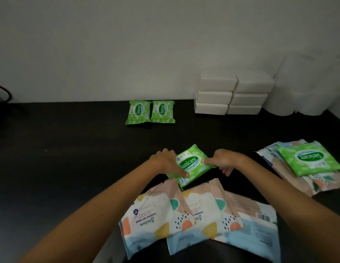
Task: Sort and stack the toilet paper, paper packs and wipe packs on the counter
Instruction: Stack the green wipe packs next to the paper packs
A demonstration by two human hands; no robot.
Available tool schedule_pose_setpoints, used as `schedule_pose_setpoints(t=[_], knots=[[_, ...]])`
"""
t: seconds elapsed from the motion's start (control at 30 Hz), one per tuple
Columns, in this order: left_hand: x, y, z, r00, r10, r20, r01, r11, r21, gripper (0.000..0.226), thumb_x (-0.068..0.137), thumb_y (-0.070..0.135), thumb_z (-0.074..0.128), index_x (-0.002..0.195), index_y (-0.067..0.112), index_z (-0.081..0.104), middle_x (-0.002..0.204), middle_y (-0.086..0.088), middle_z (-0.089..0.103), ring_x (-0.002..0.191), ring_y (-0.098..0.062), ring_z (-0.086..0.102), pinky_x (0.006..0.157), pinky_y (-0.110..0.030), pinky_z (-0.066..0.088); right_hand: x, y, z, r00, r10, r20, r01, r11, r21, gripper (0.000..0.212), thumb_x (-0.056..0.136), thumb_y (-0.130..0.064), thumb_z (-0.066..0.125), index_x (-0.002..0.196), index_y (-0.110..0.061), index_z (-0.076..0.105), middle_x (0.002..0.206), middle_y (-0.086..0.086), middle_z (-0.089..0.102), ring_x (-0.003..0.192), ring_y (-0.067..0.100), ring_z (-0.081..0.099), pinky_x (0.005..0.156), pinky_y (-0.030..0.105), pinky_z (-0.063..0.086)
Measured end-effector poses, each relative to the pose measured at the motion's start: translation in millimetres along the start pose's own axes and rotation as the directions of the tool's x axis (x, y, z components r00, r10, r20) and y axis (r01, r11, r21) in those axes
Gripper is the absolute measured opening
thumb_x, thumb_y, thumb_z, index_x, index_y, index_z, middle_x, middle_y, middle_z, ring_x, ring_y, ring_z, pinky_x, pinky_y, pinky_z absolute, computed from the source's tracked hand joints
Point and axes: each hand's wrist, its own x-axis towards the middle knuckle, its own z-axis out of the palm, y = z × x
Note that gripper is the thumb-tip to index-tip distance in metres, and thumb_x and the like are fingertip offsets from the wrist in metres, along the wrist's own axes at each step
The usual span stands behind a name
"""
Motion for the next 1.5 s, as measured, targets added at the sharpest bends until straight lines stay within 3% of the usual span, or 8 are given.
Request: schedule_pose_setpoints(t=[0.37,0.57,0.67,0.77,0.83,1.03,1.23,1.5], knots=[[-3,-1,7,0.982,0.041,-0.186,-0.133,0.847,-0.514,0.067,0.077,0.025,0.074,0.131,0.014,0.035,0.123,-0.006,0.058,0.104,-0.018,0.059,0.09,-0.032,0.049,3,-16,-1,0.99,-0.124,-0.066,0.132,0.98,0.147,0.048,0.094,-0.039,0.047,0.126,-0.004,0.049,0.117,0.014,0.057,0.079,0.02,0.059,0.06,0.022,0.049],[-1,-12,-1,0.946,-0.193,-0.262,-0.161,0.421,-0.893,0.053,0.089,0.019,0.06,0.135,0.013,0.035,0.121,-0.007,0.057,0.104,-0.021,0.06,0.088,-0.032,0.05,30,-47,-7,0.893,-0.108,-0.437,0.367,0.738,0.567,0.03,0.085,-0.02,0.062,0.112,-0.012,0.053,0.115,0.016,0.054,0.081,0.022,0.06,0.065,0.03,0.054],[4,-21,-15,0.907,-0.328,-0.264,-0.201,0.213,-0.956,0.056,0.091,0.017,0.057,0.14,0.013,0.03,0.129,-0.011,0.055,0.111,-0.024,0.059,0.084,-0.031,0.048,33,-74,-1,0.925,-0.115,-0.362,0.339,0.678,0.652,0.051,0.086,-0.022,0.062,0.131,-0.01,0.042,0.121,0.016,0.051,0.1,0.027,0.06,0.088,0.038,0.054],[13,-36,-35,0.864,-0.412,-0.29,-0.258,0.133,-0.957,0.059,0.092,0.016,0.056,0.143,0.012,0.025,0.132,-0.011,0.053,0.116,-0.025,0.056,0.086,-0.032,0.048,31,-104,7,0.953,-0.241,-0.183,0.29,0.557,0.778,0.04,0.094,-0.016,0.051,0.131,-0.003,0.042,0.098,0.011,0.061,0.08,0.02,0.062,0.068,0.03,0.055],[19,-49,-46,0.836,-0.443,-0.322,-0.28,0.159,-0.947,0.06,0.092,0.016,0.056,0.143,0.012,0.026,0.134,-0.011,0.052,0.118,-0.026,0.055,0.091,-0.033,0.048,33,-124,6,0.942,-0.293,-0.163,0.296,0.503,0.812,0.033,0.096,-0.014,0.047,0.127,-0.002,0.048,0.096,0.01,0.064,0.075,0.017,0.062,0.06,0.026,0.053],[47,-95,-81,0.816,-0.405,-0.414,-0.252,0.395,-0.884,0.048,0.094,0.019,0.048,0.141,0.015,0.035,0.132,-0.007,0.054,0.11,-0.018,0.056,0.088,-0.027,0.047,66,-177,3,0.9,-0.304,-0.314,0.437,0.611,0.66,0.038,0.088,-0.017,0.058,0.124,-0.005,0.057,0.123,0.013,0.062,0.113,0.029,0.06,0.1,0.045,0.047],[82,-131,-112,0.811,-0.369,-0.454,-0.279,0.437,-0.855,0.045,0.091,0.017,0.054,0.136,0.013,0.047,0.126,-0.009,0.06,0.111,-0.021,0.059,0.093,-0.031,0.048,103,-216,-6,0.857,-0.291,-0.425,0.498,0.679,0.539,0.037,0.091,-0.018,0.056,0.122,0.001,0.06,0.101,0.013,0.066,0.071,0.014,0.057,0.063,0.02,0.044],[115,-147,-107,0.841,-0.341,-0.42,-0.219,0.495,-0.841,0.045,0.093,0.024,0.051,0.137,0.017,0.047,0.129,-0.008,0.059,0.114,-0.023,0.058,0.1,-0.036,0.047,127,-235,-3,0.834,-0.241,-0.497,0.441,0.831,0.338,0.032,0.094,-0.015,0.049,0.098,0.013,0.064,0.079,0.018,0.056,0.072,0.021,0.051,0.058,0.028,0.035]])
